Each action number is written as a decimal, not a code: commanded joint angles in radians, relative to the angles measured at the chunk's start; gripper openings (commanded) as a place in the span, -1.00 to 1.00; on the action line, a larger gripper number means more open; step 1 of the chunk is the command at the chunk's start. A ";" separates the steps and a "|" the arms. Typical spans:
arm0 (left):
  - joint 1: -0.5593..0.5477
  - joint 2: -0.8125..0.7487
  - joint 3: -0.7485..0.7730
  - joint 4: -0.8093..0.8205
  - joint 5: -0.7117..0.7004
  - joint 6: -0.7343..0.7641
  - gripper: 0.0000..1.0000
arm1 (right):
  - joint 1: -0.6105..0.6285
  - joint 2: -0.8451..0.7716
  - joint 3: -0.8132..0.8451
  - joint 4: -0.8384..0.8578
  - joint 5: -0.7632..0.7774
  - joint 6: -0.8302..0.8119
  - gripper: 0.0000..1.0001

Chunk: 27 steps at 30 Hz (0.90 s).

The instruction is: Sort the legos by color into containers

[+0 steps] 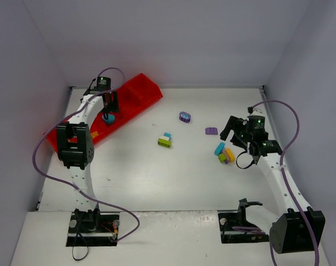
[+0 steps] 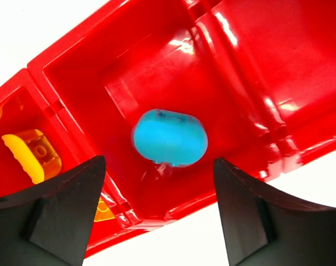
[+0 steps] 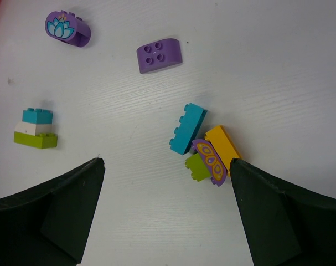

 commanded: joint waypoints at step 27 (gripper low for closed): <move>-0.472 0.245 0.502 0.112 0.276 -0.055 0.79 | -0.006 -0.027 0.025 0.028 -0.050 -0.044 0.86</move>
